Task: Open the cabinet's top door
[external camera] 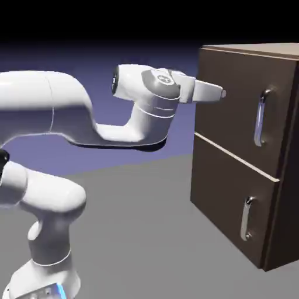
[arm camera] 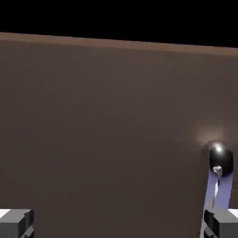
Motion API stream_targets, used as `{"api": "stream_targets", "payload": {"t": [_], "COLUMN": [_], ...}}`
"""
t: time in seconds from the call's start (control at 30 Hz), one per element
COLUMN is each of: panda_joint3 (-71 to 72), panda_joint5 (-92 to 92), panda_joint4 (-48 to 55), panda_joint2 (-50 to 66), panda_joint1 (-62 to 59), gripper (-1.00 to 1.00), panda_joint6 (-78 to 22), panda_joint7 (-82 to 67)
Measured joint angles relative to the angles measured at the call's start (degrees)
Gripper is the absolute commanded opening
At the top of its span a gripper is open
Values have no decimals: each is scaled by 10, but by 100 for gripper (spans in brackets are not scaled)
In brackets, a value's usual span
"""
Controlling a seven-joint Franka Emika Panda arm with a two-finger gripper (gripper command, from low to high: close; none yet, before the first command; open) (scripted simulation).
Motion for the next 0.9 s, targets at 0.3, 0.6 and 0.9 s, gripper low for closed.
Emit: {"api": "stream_targets", "payload": {"t": [0.3,0.6,0.9], "panda_joint3": [-97,-194,-242], "panda_joint5": [-224,-448,-468], "panda_joint4": [44,88,166], "panda_joint2": [-40,-80,-50], "panda_joint1": [87,175,267], "gripper": [0,0,-100], "panda_joint6": [-12,-24,-34], "panda_joint7": [151,302,324]}}
